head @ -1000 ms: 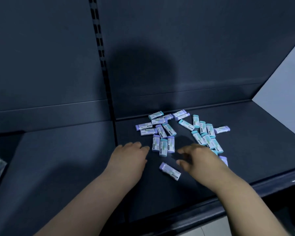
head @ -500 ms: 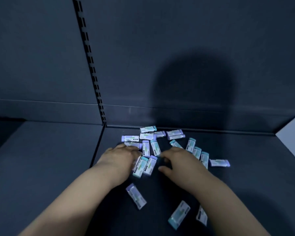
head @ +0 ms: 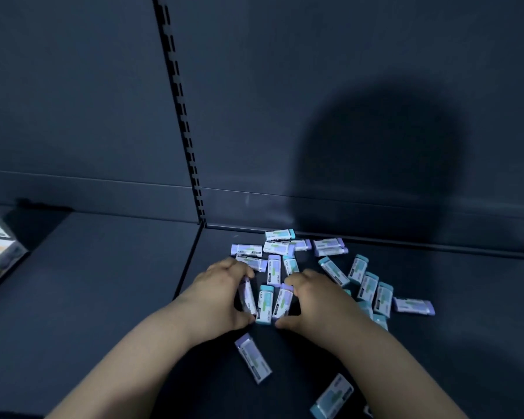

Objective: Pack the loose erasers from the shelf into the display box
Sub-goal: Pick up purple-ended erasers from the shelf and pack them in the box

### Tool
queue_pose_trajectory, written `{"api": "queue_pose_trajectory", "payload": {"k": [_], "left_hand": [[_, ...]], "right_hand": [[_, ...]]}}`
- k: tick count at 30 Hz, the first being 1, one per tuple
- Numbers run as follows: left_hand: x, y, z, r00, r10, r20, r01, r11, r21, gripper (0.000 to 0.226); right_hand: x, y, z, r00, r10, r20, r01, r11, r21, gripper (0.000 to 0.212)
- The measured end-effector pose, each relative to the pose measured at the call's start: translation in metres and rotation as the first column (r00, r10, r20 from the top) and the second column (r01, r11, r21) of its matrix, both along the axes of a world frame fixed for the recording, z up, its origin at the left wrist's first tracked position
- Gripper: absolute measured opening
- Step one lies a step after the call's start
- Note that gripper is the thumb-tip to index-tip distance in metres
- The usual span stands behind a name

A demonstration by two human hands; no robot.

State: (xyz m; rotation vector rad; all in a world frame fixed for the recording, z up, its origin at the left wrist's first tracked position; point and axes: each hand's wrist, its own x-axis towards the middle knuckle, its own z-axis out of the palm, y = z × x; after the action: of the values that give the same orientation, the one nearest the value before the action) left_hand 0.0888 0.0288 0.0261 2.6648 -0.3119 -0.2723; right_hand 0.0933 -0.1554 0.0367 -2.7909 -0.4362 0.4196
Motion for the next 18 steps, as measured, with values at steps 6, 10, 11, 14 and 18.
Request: {"api": "queue_pose_trajectory", "payload": {"k": [6, 10, 11, 14, 18], "left_hand": [[-0.008, 0.015, -0.008, 0.998, 0.029, 0.06, -0.029, 1.0, 0.006, 0.062], [-0.01, 0.022, -0.009, 0.998, 0.024, 0.052, -0.03, 0.994, 0.103, 0.077], [-0.01, 0.022, -0.009, 0.999, 0.009, 0.053, -0.015, 0.993, 0.115, 0.078], [-0.008, 0.021, -0.009, 0.998, -0.02, 0.052, 0.012, 0.989, 0.147, 0.076], [-0.005, 0.016, -0.01, 0.997, -0.032, 0.066, 0.021, 0.987, 0.16, 0.074]], "right_hand": [[-0.004, -0.002, -0.002, 1.0, 0.003, 0.018, -0.003, 1.0, 0.014, 0.063], [-0.005, -0.002, -0.006, 1.0, 0.013, 0.016, -0.013, 1.0, 0.022, 0.069], [-0.005, -0.002, -0.007, 1.0, 0.017, 0.015, -0.018, 1.0, 0.025, 0.071], [-0.005, -0.003, -0.009, 0.999, 0.03, 0.034, -0.033, 0.996, 0.083, 0.065], [-0.007, -0.008, -0.007, 1.0, -0.011, 0.028, 0.003, 0.961, 0.275, 0.051]]}}
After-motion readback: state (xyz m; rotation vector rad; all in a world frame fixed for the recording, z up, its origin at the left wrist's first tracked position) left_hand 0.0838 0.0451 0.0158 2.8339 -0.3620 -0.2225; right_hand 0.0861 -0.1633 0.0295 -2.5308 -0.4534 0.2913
